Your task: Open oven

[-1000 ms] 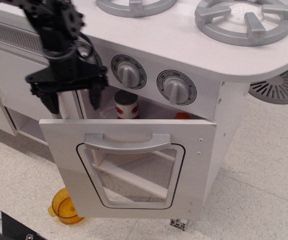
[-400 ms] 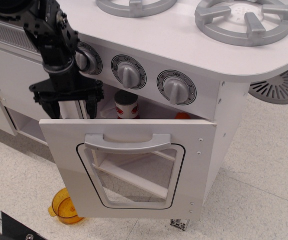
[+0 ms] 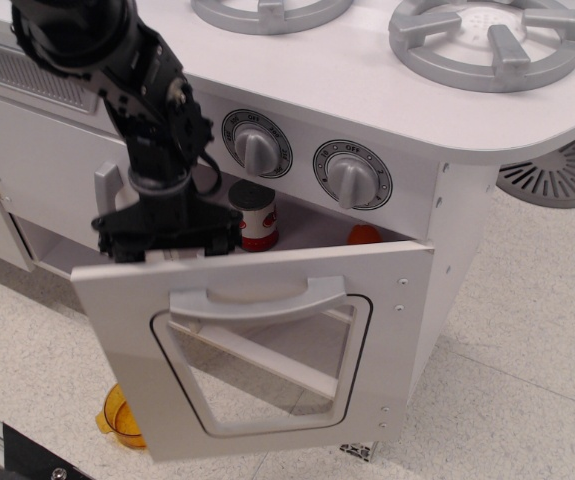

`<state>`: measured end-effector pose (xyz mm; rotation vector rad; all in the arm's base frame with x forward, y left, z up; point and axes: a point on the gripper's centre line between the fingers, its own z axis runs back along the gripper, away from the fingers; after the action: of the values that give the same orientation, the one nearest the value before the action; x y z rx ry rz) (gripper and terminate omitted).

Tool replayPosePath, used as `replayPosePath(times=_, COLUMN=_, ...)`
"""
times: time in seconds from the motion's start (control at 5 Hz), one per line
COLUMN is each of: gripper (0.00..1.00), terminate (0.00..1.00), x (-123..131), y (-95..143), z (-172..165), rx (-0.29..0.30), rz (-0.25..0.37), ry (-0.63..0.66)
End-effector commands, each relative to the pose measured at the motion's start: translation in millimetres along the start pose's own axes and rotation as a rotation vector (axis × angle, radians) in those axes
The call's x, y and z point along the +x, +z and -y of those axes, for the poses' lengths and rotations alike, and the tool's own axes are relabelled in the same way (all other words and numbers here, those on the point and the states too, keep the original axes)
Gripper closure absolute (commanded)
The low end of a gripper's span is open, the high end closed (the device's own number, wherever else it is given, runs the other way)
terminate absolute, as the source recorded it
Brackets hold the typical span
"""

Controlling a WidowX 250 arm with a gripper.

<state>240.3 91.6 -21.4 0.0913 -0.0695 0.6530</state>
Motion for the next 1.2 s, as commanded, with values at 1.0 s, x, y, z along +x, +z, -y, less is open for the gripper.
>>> replayPosePath(times=1.0, gripper=0.0, terminate=0.0, x=-98.8, y=57.7, z=39.2, rx=-0.122, rz=-0.198, ry=0.327)
